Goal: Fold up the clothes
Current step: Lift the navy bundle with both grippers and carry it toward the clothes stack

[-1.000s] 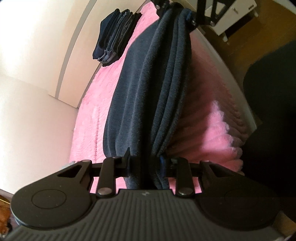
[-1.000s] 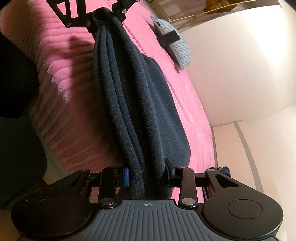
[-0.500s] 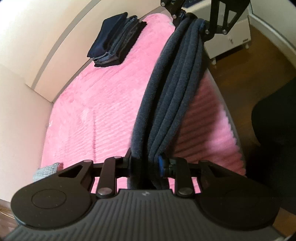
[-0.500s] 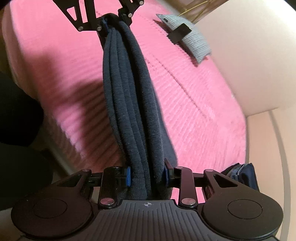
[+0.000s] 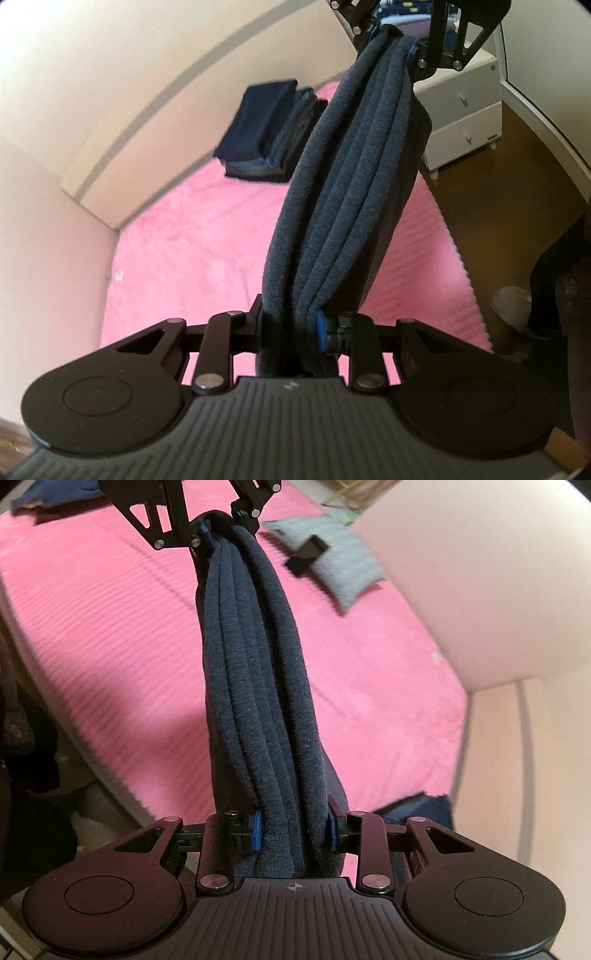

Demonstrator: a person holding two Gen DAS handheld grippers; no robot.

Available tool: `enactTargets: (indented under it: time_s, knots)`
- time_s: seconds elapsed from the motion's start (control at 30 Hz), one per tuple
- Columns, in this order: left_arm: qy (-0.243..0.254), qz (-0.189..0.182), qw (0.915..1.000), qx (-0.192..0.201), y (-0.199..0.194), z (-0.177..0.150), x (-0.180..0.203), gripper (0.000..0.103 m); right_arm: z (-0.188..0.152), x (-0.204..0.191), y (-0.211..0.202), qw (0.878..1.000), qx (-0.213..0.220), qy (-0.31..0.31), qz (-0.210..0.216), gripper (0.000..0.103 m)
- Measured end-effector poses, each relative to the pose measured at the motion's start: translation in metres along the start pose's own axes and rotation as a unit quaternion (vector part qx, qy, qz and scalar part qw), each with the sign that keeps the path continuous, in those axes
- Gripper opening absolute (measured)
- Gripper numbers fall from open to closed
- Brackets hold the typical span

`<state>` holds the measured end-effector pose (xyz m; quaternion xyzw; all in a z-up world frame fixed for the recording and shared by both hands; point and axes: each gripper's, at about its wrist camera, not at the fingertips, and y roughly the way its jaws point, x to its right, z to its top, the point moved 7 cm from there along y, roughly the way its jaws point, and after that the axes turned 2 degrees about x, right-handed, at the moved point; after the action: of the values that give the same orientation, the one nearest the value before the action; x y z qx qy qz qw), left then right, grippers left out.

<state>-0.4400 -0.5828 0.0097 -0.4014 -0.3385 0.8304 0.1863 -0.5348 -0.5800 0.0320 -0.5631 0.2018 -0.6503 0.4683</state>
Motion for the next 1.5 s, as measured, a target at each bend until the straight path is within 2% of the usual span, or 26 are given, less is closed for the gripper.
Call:
enactTargets:
  time_s: [0.2, 0.37, 0.5, 0.73, 0.87, 1.03, 1.17, 1.33, 1.5]
  knots:
    - [0.036, -0.021, 0.9987, 0.031, 0.018, 0.030, -0.010, 0.023, -0.024, 0.017, -0.010, 0.999, -0.023, 0.029, -0.017, 0.030]
    - [0.053, -0.041, 0.9971, 0.035, 0.043, 0.060, -0.009, 0.023, -0.054, 0.029, -0.010, 0.998, -0.040, 0.055, -0.016, 0.030]
    - [0.056, -0.053, 0.9967, 0.024, 0.080, 0.089, -0.006, 0.023, -0.084, 0.044, -0.001, 0.997, -0.043, 0.064, -0.005, 0.030]
    - [0.036, -0.059, 0.9975, -0.016, 0.138, 0.156, 0.002, 0.023, -0.164, 0.088, 0.016, 0.998, -0.023, 0.052, 0.021, 0.030]
    - [0.018, -0.046, 0.9982, -0.033, 0.160, 0.192, -0.003, 0.023, -0.202, 0.117, 0.019, 0.999, -0.008, 0.031, 0.032, 0.030]
    - [0.008, -0.023, 0.9991, -0.035, 0.182, 0.228, -0.019, 0.023, -0.227, 0.161, 0.024, 1.000, 0.003, 0.018, 0.020, 0.031]
    - [0.024, 0.009, 0.9995, -0.019, 0.208, 0.248, -0.051, 0.023, -0.234, 0.201, 0.036, 1.000, 0.004, 0.017, -0.003, 0.031]
    - [0.044, 0.044, 0.9978, 0.022, 0.244, 0.271, -0.101, 0.023, -0.239, 0.258, 0.056, 0.999, -0.010, 0.016, -0.046, 0.031]
    - [0.057, 0.065, 0.9954, 0.041, 0.292, 0.304, -0.146, 0.023, -0.249, 0.319, 0.076, 0.996, -0.024, 0.017, -0.087, 0.031]
